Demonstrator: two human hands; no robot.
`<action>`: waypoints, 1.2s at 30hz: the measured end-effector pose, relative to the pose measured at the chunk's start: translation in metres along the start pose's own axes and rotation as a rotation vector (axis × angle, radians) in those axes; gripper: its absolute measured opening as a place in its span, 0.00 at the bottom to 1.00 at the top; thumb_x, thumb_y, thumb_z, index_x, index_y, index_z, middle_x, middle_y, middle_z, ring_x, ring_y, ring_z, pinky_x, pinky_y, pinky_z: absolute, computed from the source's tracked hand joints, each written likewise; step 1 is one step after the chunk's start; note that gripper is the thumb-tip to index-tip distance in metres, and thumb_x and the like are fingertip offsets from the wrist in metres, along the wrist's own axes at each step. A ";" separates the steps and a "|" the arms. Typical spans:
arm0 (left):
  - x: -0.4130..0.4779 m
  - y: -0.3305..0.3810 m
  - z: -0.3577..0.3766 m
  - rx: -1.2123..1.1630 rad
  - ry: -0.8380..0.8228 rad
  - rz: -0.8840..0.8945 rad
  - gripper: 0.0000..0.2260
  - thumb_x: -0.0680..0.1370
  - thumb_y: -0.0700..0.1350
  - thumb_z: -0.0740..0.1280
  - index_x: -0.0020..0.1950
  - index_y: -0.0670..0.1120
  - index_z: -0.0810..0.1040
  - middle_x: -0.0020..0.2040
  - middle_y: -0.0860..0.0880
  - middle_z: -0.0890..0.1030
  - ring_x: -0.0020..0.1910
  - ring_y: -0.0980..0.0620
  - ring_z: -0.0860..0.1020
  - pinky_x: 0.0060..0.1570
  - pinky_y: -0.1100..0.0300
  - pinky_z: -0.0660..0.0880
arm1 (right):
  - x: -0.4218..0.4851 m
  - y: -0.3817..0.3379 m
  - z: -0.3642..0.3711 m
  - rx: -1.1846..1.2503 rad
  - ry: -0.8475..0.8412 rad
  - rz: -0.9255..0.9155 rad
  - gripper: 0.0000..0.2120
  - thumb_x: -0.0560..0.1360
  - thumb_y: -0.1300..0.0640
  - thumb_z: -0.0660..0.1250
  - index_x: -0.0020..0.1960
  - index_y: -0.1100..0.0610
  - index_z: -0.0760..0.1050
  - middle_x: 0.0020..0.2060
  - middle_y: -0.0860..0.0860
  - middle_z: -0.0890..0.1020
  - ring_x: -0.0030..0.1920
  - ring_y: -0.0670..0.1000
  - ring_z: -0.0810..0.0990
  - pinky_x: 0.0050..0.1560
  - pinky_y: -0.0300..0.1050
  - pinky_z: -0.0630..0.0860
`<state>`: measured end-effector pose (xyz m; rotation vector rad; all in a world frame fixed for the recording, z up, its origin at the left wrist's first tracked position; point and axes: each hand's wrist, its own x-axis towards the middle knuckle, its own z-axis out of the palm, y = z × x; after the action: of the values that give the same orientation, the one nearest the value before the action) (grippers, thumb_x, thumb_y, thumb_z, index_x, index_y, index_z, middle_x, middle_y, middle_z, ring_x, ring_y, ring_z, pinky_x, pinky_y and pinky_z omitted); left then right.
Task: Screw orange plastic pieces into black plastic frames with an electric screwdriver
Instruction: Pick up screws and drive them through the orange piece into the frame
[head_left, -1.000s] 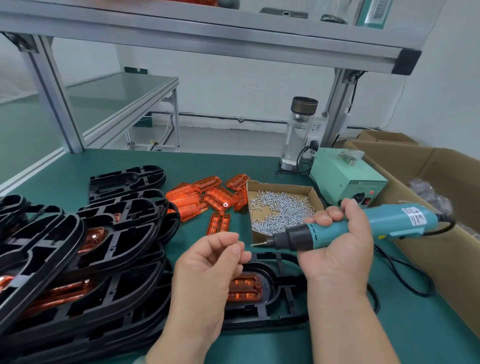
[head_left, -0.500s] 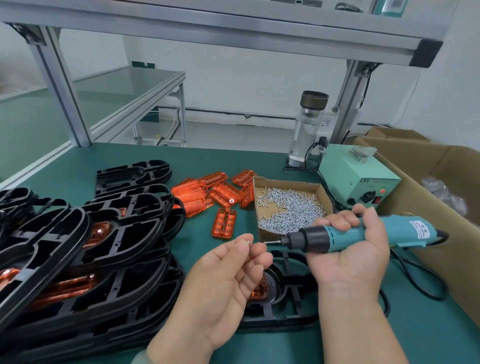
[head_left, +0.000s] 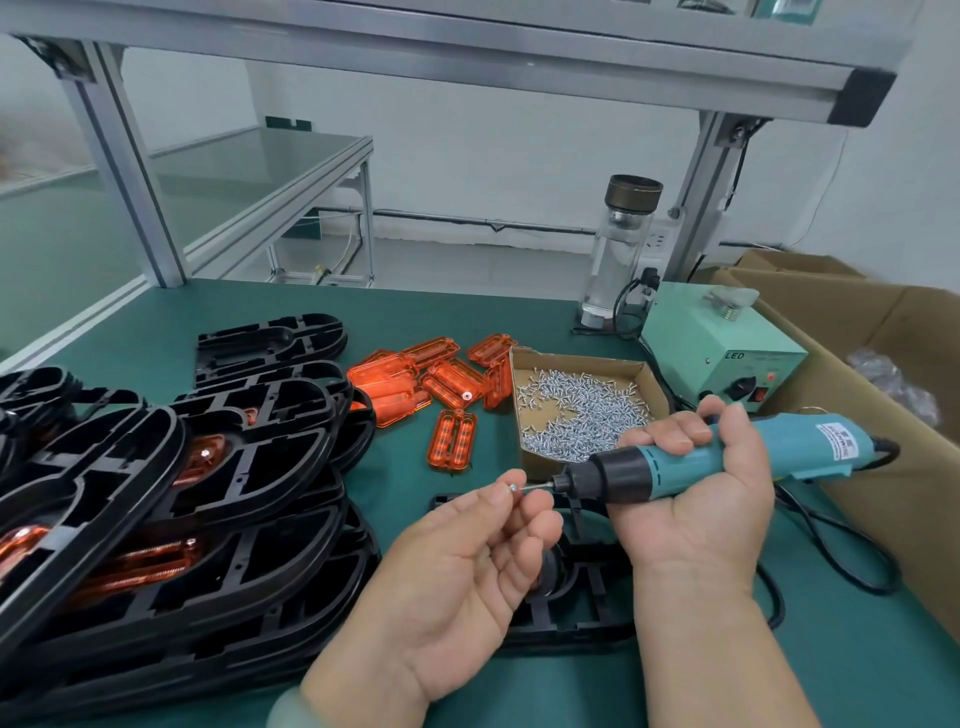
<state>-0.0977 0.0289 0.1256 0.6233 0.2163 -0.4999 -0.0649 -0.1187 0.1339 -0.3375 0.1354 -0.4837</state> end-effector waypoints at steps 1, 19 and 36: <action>0.000 0.000 0.000 0.000 -0.002 0.000 0.10 0.68 0.39 0.66 0.48 0.38 0.78 0.37 0.41 0.82 0.31 0.49 0.82 0.26 0.64 0.78 | 0.000 0.000 0.000 -0.001 -0.003 -0.002 0.05 0.69 0.54 0.67 0.42 0.51 0.72 0.28 0.43 0.70 0.24 0.43 0.69 0.32 0.36 0.72; 0.003 -0.001 0.000 0.044 -0.007 0.001 0.06 0.69 0.39 0.67 0.35 0.41 0.84 0.35 0.42 0.81 0.29 0.50 0.81 0.26 0.64 0.77 | 0.001 0.000 0.000 -0.007 -0.013 -0.012 0.04 0.70 0.53 0.66 0.42 0.51 0.71 0.28 0.43 0.69 0.25 0.43 0.69 0.33 0.36 0.72; 0.005 -0.017 0.006 0.435 0.192 0.420 0.05 0.78 0.38 0.63 0.47 0.41 0.79 0.34 0.46 0.83 0.31 0.53 0.81 0.28 0.67 0.76 | 0.000 0.000 0.002 -0.039 -0.026 -0.049 0.07 0.78 0.54 0.63 0.41 0.51 0.71 0.28 0.43 0.69 0.25 0.42 0.68 0.34 0.37 0.70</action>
<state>-0.1014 0.0118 0.1202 1.1140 0.1513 -0.0754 -0.0645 -0.1180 0.1353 -0.3861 0.1116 -0.5252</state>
